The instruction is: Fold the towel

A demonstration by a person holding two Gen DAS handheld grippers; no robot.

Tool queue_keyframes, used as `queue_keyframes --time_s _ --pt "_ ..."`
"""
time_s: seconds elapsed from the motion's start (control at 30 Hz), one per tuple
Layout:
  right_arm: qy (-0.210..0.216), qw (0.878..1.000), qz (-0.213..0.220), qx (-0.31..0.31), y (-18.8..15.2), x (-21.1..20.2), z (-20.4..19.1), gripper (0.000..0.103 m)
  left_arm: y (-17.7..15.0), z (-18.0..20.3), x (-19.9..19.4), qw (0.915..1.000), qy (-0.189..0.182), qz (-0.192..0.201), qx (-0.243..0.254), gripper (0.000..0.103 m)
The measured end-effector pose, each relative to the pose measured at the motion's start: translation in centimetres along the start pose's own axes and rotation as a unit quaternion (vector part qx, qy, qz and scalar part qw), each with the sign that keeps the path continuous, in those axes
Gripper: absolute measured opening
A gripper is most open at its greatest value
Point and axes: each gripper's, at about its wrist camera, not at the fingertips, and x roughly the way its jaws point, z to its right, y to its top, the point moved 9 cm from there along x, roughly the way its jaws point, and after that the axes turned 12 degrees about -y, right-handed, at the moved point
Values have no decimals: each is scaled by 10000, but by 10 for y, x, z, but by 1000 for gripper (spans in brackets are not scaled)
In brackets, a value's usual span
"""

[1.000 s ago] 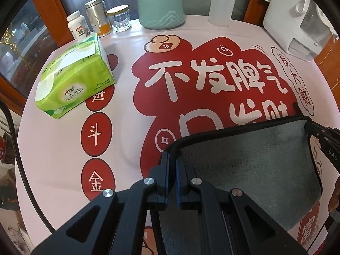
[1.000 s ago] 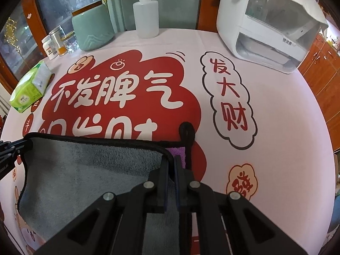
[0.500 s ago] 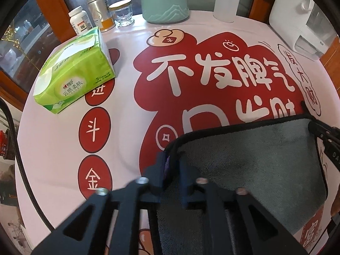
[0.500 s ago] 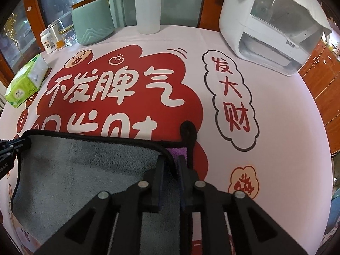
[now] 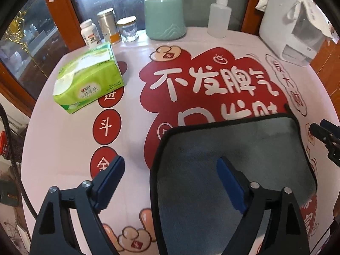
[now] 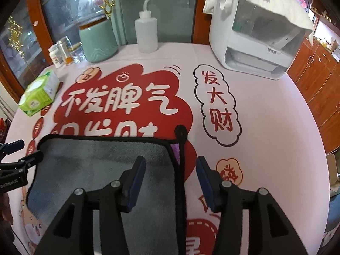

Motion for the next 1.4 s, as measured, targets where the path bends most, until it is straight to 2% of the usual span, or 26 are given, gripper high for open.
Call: queue_keyframes --time_s 0.1,0.17,0.4,0.57,0.8,0.9,1.0,1.17,1.4 --pt "15 9999 117 -12 -6 -15 0 64 -7 8 -15 9999 -33 99 -4 103" --pt "56 9998 173 -9 -11 -25 -1 74 -11 12 -26 9998 -14 193 -26 103" --pt "199 9996 191 93 -39 -61 1 84 -43 32 -69 9992 37 370 121 103" --pt "314 9992 136 223 -73 -93 10 101 -76 46 -104 9991 -36 424 2 103" --pt "264 9986 380 247 -119 -151 31 103 -129 67 -156 9987 -128 472 -127 103" --pt "374 9981 402 287 -140 -177 38 103 -150 80 -176 9989 -115 450 -107 103" --pt "386 9975 509 302 -159 -205 46 103 -171 99 -203 9982 -117 589 -80 103" --pt "369 9963 688 349 -181 -241 61 103 -194 134 -241 9961 -110 859 143 103" --pt "362 9955 836 270 -204 -271 73 103 -214 169 -277 9928 -207 1170 172 103"
